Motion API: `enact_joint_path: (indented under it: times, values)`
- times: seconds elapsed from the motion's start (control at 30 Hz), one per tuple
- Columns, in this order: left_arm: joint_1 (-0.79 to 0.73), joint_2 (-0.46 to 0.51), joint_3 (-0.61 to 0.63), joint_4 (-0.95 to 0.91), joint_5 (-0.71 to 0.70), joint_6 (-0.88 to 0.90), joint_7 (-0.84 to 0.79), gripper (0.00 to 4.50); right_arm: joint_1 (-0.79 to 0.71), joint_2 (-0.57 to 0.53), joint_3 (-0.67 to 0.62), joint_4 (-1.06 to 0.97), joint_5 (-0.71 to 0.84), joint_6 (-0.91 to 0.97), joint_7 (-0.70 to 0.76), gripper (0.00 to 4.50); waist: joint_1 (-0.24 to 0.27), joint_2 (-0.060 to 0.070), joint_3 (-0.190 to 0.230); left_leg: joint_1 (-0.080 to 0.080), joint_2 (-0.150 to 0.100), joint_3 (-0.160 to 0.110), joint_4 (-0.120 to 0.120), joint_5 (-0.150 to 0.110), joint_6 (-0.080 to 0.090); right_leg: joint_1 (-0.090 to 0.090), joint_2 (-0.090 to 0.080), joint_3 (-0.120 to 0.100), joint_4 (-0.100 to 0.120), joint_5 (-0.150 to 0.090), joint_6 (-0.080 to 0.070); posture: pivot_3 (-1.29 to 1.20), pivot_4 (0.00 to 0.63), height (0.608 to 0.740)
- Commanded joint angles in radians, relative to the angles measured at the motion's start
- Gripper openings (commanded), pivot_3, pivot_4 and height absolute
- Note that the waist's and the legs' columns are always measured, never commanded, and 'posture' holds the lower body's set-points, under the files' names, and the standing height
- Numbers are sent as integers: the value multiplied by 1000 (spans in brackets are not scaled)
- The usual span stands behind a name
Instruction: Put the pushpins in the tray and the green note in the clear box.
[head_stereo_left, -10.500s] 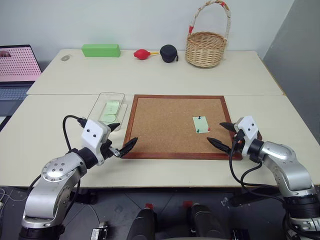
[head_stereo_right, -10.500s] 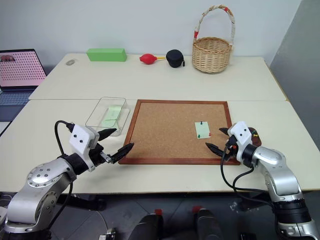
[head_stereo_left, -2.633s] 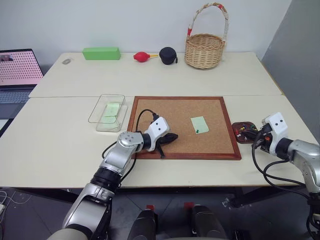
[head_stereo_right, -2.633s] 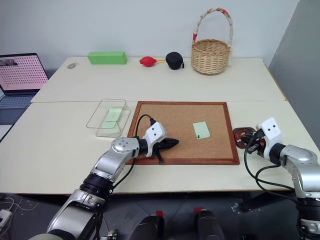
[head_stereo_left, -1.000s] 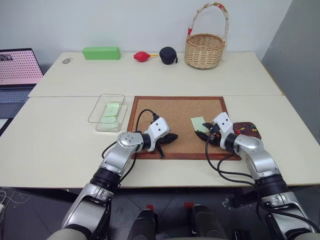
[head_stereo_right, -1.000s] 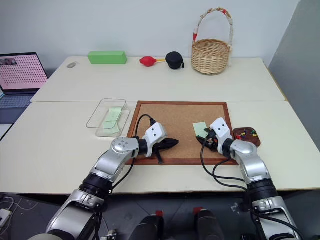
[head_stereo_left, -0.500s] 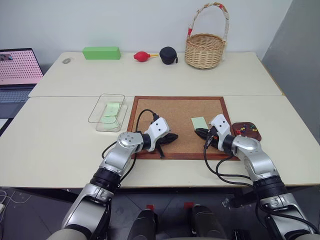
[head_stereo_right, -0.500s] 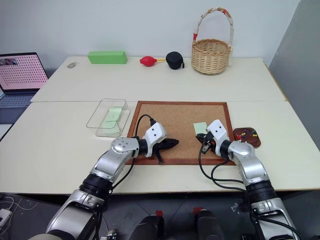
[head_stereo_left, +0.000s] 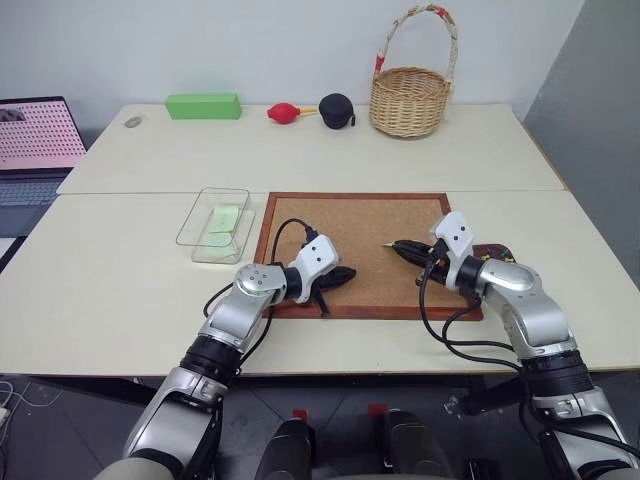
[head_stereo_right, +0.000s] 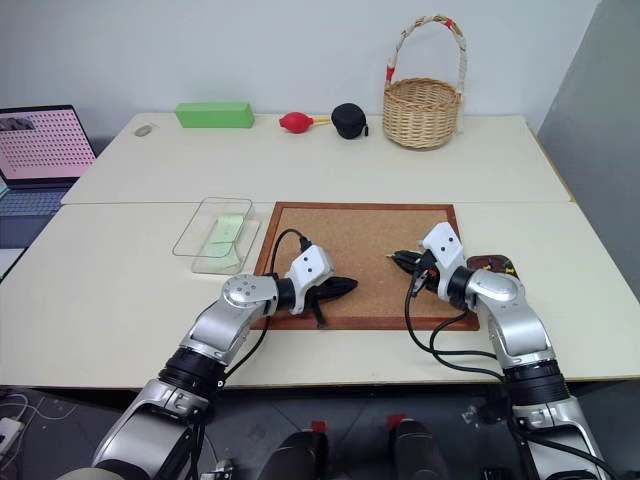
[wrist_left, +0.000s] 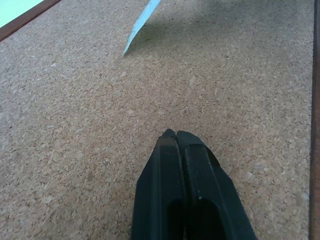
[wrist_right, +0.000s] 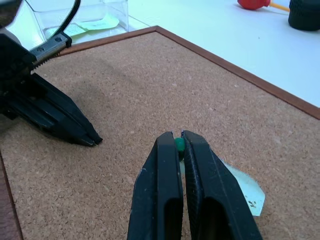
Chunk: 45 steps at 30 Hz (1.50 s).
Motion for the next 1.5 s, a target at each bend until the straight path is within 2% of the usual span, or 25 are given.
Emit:
enact_joint_path:
  times: [0.03, 0.37, 0.57, 1.13, 1.5]
  values:
    - [17, -13, 72, 2, -61, 31, 2, 198, -27, -15, -23, -60, 23, 13, 7, 3, 1, 0, 0, 0, 0, 0, 0, 0, 0, 0, 0, 0, 0, 0, 0, 0, 150, 740]
    - [-16, -3, 105, -119, -135, 37, -89, 2186, -48, -18, -23, -101, 43, 61, 3, 0, 2, -2, 2, -10, -1, -2, 0, 0, 0, -7, 0, -2, -1, 0, 0, 0, 150, 740]
    - [-96, -30, 96, -28, -102, -39, -83, 3228, -72, -13, -13, -143, 69, 116, 2, 0, 3, -3, 4, -11, -1, -2, 1, 0, 0, -7, -1, -2, -1, 0, 0, 0, 150, 740]
    - [-325, -188, 95, 394, -26, -243, -71, 3228, -83, 17, -9, -244, 118, 231, -27, 0, 1, -4, 5, -12, -1, -3, 1, 0, 0, -8, -1, -3, -1, 0, 0, 0, 150, 740]
    - [-323, -187, 104, 435, -29, -270, -115, 1556, -87, 29, -9, -253, 133, 251, -47, 0, 1, -4, 5, -12, -2, -3, 1, 0, 0, -8, -1, -3, -1, 0, 0, 0, 150, 740]
